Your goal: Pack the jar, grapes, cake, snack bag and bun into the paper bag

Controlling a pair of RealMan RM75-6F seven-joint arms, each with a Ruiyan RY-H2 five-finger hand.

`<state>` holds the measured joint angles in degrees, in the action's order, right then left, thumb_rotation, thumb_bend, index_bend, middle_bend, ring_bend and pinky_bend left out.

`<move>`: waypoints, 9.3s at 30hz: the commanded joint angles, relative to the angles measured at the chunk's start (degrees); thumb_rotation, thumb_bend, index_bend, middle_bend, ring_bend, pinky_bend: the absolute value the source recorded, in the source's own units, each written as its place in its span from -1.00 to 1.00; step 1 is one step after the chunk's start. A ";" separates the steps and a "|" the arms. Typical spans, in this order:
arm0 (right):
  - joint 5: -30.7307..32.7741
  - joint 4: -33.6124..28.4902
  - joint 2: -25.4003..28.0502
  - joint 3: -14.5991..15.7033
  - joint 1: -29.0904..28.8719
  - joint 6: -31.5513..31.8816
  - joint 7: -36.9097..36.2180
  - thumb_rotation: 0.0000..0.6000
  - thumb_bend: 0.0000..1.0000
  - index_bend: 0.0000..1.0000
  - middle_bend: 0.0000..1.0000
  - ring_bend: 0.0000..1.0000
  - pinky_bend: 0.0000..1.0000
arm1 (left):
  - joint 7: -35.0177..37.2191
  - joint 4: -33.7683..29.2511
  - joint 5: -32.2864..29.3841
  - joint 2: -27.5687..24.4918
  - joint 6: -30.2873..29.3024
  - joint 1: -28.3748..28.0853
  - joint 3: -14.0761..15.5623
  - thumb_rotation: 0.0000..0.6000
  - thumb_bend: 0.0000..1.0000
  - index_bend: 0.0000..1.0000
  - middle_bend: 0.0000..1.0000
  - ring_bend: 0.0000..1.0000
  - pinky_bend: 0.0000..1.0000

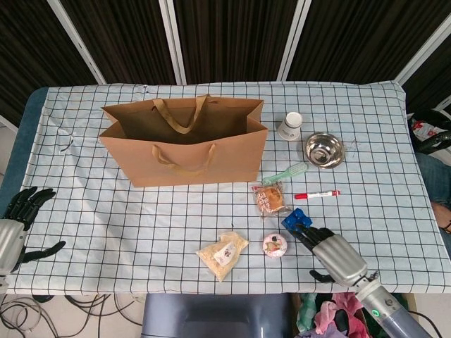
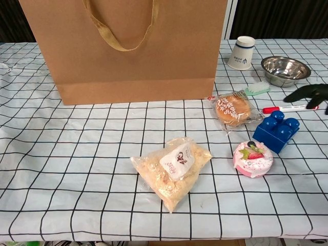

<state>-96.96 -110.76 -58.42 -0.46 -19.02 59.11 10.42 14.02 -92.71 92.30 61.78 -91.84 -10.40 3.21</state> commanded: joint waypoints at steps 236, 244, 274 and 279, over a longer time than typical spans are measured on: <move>24.69 -3.71 -18.54 -12.78 -22.45 0.47 9.24 1.00 0.03 -0.23 -0.14 0.04 -0.08 | -6.69 -1.64 -7.77 0.95 10.96 1.29 -6.36 1.00 -0.74 -0.77 -0.82 -1.00 -0.97; 24.21 -10.55 -7.73 -20.30 -20.58 5.25 3.42 1.00 0.02 -0.23 -0.15 0.04 -0.08 | -6.83 -1.67 -7.79 1.00 11.30 1.18 -6.27 1.00 -0.74 -0.77 -0.82 -1.00 -0.97; 55.56 21.04 -19.97 -31.89 -53.01 -3.55 10.94 1.00 -0.04 -0.16 -0.18 0.01 -0.08 | -6.24 -1.64 -9.19 0.53 12.07 1.17 -6.66 1.00 -0.74 -0.77 -0.82 -1.00 -0.97; 60.39 25.46 -23.70 -29.88 -56.32 -4.21 14.82 1.00 -0.23 -0.29 -0.43 -0.30 -0.23 | -5.08 -2.01 -8.57 -0.03 11.95 1.40 -6.30 1.00 -0.74 -0.77 -0.82 -1.00 -0.97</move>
<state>-38.50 -86.96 -80.66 -31.32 -73.95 55.35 23.55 8.72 -94.62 83.57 61.91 -79.91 -9.05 -3.21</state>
